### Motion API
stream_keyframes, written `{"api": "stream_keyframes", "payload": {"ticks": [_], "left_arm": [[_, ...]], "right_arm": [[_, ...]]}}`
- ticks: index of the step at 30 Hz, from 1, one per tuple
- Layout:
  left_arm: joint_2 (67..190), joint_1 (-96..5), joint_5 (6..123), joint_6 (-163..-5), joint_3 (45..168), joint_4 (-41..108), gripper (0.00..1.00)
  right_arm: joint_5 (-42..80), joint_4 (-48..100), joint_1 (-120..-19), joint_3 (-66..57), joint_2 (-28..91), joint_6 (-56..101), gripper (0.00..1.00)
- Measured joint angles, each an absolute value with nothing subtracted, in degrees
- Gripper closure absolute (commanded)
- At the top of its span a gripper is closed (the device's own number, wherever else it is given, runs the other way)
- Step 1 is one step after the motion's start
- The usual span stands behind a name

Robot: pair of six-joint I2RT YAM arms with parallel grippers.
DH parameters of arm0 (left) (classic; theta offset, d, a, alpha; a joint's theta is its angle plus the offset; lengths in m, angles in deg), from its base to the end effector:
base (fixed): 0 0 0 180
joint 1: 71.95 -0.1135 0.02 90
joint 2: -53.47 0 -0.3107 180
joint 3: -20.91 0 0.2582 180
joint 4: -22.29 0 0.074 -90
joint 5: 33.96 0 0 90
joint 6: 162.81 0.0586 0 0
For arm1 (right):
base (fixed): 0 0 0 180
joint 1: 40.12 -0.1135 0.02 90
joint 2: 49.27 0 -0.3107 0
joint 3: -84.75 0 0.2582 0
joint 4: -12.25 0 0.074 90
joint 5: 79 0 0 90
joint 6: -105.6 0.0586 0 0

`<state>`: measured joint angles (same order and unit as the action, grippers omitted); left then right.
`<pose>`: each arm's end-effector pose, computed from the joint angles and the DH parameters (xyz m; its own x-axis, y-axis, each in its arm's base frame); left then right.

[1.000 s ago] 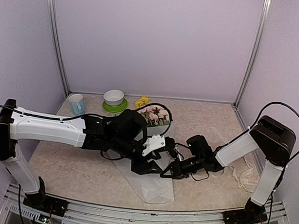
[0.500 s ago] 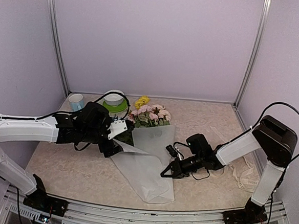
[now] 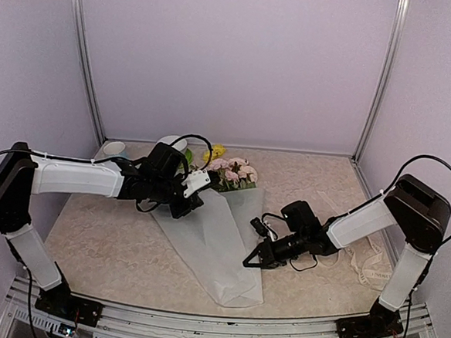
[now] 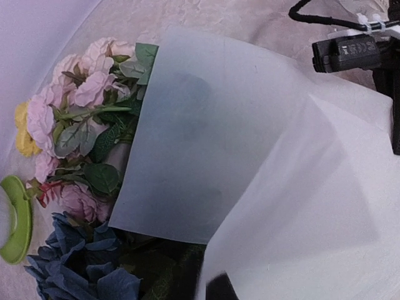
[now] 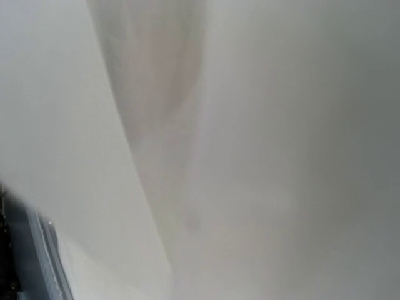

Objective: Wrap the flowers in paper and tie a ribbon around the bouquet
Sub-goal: Press the fold line on the folded bouquet.

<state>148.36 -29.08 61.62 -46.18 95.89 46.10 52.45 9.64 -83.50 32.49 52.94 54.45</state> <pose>0.2782 -0.2660 0.2437 -0.1262 0.7258 -0.6762 0.8784 0.3986 0.2639 0.2145 0.2561 0.1328 -0.9437 -0.2449 -0.2224 -0.3196 0.5012 0.8042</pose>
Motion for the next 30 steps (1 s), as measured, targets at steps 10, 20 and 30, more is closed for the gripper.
{"api": "stream_keyframes", "payload": {"ticks": [10, 20, 30], "left_arm": [[165.04, -30.15, 63.15, -48.34, 110.79, 44.83, 1.0], [177.21, -30.13, 62.69, -46.37, 123.03, 48.81, 0.99], [178.02, -30.06, 64.18, -45.0, 121.33, 50.12, 0.97]], "right_arm": [[49.19, 9.44, -85.07, 32.84, 52.31, 54.83, 0.93], [43.07, 7.91, -89.88, 34.67, 50.32, 57.45, 0.84], [42.35, 5.7, -88.94, 35.0, 49.1, 58.76, 0.41]]}}
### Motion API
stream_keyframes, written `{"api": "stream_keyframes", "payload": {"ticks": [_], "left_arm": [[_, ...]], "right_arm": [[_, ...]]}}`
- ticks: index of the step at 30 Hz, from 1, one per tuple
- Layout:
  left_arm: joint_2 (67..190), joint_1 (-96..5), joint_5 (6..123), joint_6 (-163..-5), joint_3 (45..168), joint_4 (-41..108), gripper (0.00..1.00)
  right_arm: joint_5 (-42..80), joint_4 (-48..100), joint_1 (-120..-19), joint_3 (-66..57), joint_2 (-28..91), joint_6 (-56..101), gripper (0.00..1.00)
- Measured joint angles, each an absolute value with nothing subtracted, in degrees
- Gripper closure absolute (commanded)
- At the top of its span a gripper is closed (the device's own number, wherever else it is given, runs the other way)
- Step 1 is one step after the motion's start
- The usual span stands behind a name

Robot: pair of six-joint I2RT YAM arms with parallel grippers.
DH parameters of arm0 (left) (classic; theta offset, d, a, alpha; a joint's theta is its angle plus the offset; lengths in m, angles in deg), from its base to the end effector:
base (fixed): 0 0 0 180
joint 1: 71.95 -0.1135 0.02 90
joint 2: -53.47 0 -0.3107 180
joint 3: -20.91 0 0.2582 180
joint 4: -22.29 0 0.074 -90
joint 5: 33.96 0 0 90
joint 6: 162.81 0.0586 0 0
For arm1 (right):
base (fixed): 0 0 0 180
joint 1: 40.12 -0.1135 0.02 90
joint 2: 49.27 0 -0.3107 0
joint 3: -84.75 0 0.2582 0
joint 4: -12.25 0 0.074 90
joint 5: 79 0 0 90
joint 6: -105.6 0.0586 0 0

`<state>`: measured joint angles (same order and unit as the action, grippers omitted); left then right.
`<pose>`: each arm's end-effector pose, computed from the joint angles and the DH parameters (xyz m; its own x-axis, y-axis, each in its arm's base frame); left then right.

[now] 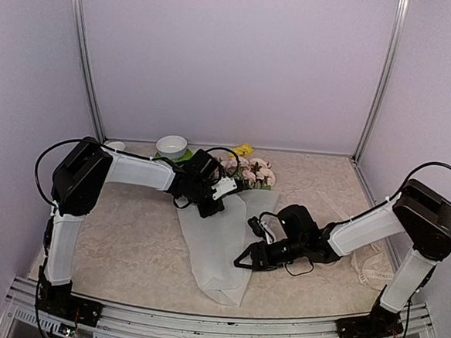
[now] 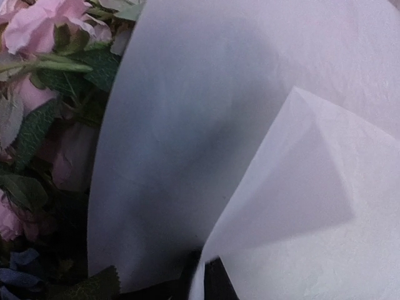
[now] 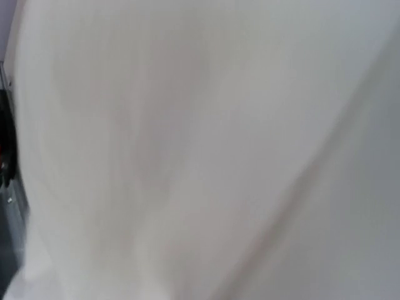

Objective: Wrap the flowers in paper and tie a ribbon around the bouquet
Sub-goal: Press the fold line on the folded bouquet.

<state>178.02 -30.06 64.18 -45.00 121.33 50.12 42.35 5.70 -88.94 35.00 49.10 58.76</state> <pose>0.3765 -0.3488 0.1599 -0.1799 0.7818 -0.5971 0.9156 0.3549 0.1889 0.1930 0.2669 0.1440 -0.9354 -0.1821 -0.3030 -0.3526 0.5431 0.7621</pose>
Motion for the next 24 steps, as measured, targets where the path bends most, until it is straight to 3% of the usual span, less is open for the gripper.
{"api": "stream_keyframes", "payload": {"ticks": [14, 22, 24], "left_arm": [[177.69, -30.52, 68.96, -45.59, 119.91, 49.44, 0.93], [177.69, -29.84, 71.3, -45.96, 119.93, 49.0, 0.92], [177.69, -29.78, 71.19, -46.44, 119.93, 48.57, 0.87]], "right_arm": [[43.45, 4.81, -84.94, 27.7, 55.74, 57.1, 0.47], [44.04, 6.34, -84.92, 24.01, 57.45, 55.33, 0.7], [43.97, 6.56, -84.92, 23.57, 57.69, 55.2, 0.76]]}}
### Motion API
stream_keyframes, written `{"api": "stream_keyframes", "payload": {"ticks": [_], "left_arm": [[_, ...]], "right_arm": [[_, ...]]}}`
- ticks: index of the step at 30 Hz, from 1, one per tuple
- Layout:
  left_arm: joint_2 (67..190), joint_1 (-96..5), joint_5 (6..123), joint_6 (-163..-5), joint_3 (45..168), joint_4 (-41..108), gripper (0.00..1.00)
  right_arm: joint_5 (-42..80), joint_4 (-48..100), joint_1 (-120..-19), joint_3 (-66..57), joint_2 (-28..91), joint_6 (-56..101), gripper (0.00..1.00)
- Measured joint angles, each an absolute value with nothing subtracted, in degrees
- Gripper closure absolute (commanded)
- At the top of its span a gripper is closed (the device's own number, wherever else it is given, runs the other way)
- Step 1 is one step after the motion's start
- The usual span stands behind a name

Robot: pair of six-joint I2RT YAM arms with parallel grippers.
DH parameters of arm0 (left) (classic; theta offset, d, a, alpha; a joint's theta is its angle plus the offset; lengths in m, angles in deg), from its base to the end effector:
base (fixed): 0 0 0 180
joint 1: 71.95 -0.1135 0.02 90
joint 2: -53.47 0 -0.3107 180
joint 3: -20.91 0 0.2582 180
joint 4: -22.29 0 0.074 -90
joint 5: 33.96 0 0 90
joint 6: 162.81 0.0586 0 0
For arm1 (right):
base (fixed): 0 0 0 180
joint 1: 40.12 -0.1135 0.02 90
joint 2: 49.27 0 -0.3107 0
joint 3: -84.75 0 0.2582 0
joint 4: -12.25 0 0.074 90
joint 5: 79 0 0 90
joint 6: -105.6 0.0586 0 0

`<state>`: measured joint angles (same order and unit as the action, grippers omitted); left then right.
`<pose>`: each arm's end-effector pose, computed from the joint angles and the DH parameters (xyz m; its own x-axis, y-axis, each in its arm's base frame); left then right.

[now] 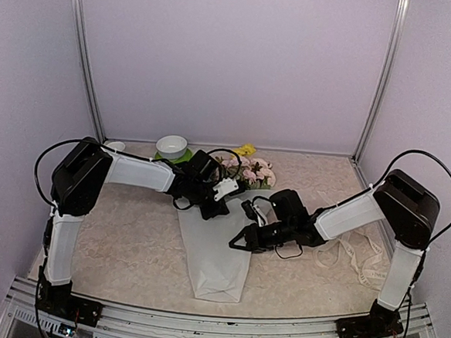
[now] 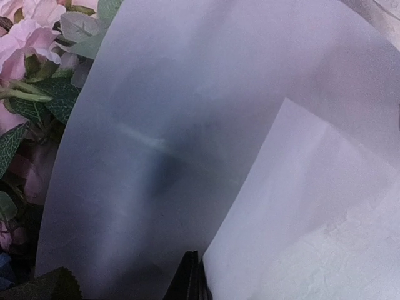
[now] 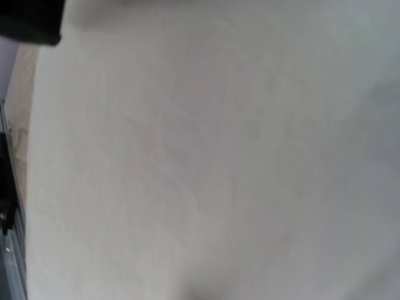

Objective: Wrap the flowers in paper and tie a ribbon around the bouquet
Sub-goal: Press the fold line on the folded bouquet.

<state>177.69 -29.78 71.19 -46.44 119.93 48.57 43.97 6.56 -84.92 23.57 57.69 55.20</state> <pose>0.3675 -0.3535 0.1583 -0.1781 0.7398 -0.6488 0.9462 0.3098 0.0934 0.2507 0.2939 0.1463 -0.9172 -0.1572 -0.3661 -0.3918 0.5219 0.7577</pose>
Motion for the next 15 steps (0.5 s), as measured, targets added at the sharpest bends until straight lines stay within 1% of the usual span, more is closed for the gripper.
{"api": "stream_keyframes", "payload": {"ticks": [2, 5, 6, 7, 9, 10, 13, 15], "left_arm": [[177.69, -29.78, 70.28, -47.36, 119.91, 47.63, 0.71], [177.49, -29.73, 68.22, -48.58, 119.78, 46.1, 0.42], [177.19, -29.69, 67.39, -48.89, 119.49, 45.29, 0.33], [176.53, -29.62, 66.28, -49.61, 118.9, 44.37, 0.27], [174.04, -29.38, 63.98, -50.81, 116.74, 41.95, 0.08], [172.18, -29.19, 62.76, -51.2, 115.21, 40.68, 0.02], [165.78, -28.27, 59.65, -52.3, 110.73, 36.83, 0.01], [159.9, -26.96, 57.95, -52.47, 107.21, 33.62, 0.01]], "right_arm": [[43.93, 6.88, -84.92, 23.31, 58.01, 55.24, 0.82], [43.82, 7.52, -84.83, 23.15, 58.56, 55.74, 0.9], [43.73, 7.82, -84.81, 23.15, 58.69, 55.87, 0.91], [43.73, 8.04, -84.77, 23.15, 58.76, 56.27, 0.92], [43.73, 8.35, -84.72, 23.09, 58.8, 56.75, 0.94], [43.75, 8.44, -84.72, 23.04, 58.8, 57.14, 0.96], [43.82, 9.24, -84.7, 22.39, 58.8, 57.89, 1.0], [43.84, 9.68, -84.7, 21.95, 58.8, 58.3, 1.0]]}}
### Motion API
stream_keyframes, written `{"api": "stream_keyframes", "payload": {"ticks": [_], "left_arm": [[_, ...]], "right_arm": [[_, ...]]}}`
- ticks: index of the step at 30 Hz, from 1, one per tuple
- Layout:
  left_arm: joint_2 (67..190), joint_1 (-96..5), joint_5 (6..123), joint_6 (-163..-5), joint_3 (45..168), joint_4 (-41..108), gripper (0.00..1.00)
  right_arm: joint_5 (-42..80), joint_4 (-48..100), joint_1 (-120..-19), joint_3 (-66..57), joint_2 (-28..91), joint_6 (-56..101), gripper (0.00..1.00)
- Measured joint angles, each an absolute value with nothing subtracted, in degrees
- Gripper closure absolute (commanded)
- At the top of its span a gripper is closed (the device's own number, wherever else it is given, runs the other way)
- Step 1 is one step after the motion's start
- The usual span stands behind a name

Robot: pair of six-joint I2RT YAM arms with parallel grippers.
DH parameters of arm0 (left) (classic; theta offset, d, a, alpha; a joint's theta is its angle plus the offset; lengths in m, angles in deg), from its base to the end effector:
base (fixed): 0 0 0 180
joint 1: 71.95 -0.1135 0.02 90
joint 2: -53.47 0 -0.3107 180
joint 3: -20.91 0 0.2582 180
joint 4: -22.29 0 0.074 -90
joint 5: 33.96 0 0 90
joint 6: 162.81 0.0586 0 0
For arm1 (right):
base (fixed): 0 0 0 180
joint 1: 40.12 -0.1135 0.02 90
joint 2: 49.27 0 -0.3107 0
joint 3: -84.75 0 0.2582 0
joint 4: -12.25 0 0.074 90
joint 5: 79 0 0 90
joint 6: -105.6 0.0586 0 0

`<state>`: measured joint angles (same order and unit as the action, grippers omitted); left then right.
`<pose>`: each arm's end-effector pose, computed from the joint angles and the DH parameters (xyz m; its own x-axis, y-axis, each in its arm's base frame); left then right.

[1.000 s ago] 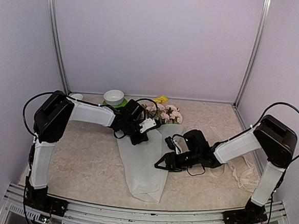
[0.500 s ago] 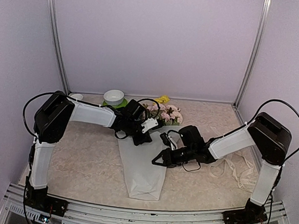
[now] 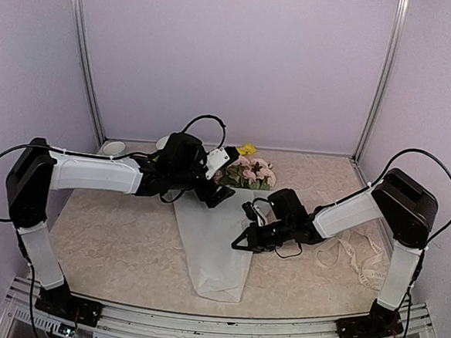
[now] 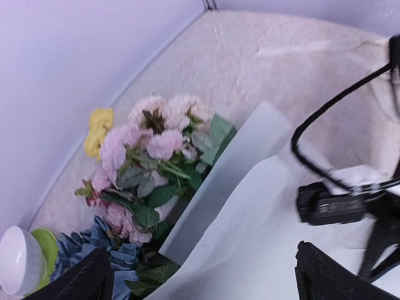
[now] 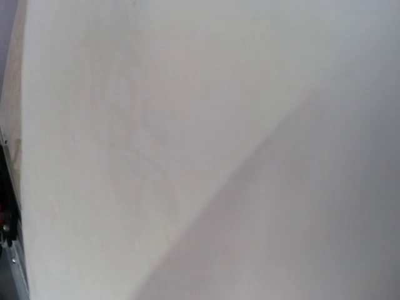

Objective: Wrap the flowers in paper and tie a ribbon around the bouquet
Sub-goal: Press the fold line on the folded bouquet.

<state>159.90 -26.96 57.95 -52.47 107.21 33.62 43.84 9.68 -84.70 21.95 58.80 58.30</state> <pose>0.3263 -0.3290 0.2535 -0.0935 0.5847 -0.8059 0.8097 0.5157 0.2802 0.2545 0.2954 0.1419 -0.9474 -0.1337 -0.2907 -0.3144 0.5570 0.7687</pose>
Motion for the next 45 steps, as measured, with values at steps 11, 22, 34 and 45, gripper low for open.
{"api": "stream_keyframes", "payload": {"ticks": [11, 22, 34, 45], "left_arm": [[142.48, -11.18, 53.4, -57.04, 90.25, 27.8, 0.23], [156.47, -6.17, 51.59, -61.19, 86.33, 32.37, 0.32], [161.21, -5.01, 56.33, -61.0, 88.02, 29.75, 0.35], [161.54, -5.3, 58.63, -60.8, 87.49, 28.15, 0.35]], "right_arm": [[43.9, 11.52, -84.7, 21.21, 58.82, 59.0, 1.0], [43.47, 13.88, -84.7, 19.81, 59.28, 58.98, 0.95], [34.75, 27.89, -83.65, 19.46, 48.51, 56.66, 0.44], [17.26, 50.23, -56.09, 17.93, 28.88, 47.31, 0.21]]}}
